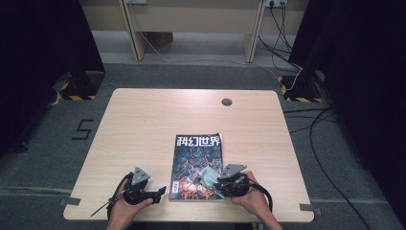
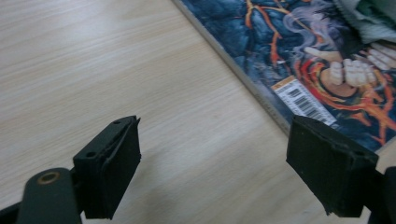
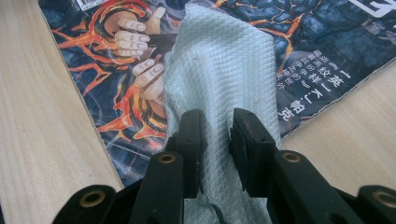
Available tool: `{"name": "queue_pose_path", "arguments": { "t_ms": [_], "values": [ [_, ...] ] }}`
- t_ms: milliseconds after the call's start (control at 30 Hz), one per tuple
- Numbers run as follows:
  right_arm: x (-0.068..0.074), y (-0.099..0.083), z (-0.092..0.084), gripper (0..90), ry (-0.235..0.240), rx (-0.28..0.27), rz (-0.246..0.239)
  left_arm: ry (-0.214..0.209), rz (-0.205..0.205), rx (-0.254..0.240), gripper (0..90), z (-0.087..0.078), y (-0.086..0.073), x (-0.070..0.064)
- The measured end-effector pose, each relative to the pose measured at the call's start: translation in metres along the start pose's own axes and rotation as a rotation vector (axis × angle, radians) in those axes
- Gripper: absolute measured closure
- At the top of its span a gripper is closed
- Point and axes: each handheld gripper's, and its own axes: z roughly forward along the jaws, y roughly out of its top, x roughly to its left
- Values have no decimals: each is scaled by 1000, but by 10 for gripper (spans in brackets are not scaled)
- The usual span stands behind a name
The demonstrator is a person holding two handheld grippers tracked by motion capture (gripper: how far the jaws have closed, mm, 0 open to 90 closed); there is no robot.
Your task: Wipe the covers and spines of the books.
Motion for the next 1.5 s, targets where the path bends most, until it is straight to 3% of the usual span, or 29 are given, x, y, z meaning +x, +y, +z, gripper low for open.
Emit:
{"name": "queue_pose_path", "arguments": {
  "t_ms": [33,100,200,300,500,600,633,833,1167,1300,1333,1400,1500],
  "values": [
    [3,2,1,725,-7,4,-25,-10,15,6,171,2,0,-5],
    [5,2,2,724,-1,-1,-29,-14,17,6,171,3,1,-7],
    [16,7,6,721,43,-13,-58,-28,39,10,170,6,1,-14],
    [23,10,9,720,54,-14,-83,-32,53,15,170,8,0,-18],
    [17,10,10,737,66,-19,-65,-11,80,19,163,9,-1,-21],
    [15,11,10,738,57,-15,-63,-19,72,19,159,9,-1,-21],
    [11,11,11,739,29,-11,-55,-22,68,18,157,10,-2,-21],
    [-7,15,15,742,-17,-15,-19,-33,47,22,154,10,-2,-19],
    [-28,22,22,743,-56,-16,14,-46,17,28,150,11,-3,-17],
    [-44,29,29,742,-91,-14,32,-49,12,29,149,12,-3,-16],
    [-53,34,33,742,-106,-10,49,-51,11,27,149,12,-3,-16],
    [-57,35,35,742,-118,-9,54,-51,13,29,148,12,-3,-16],
    [-75,44,43,742,-147,-6,75,-49,12,27,148,12,-3,-16]
  ]
}}
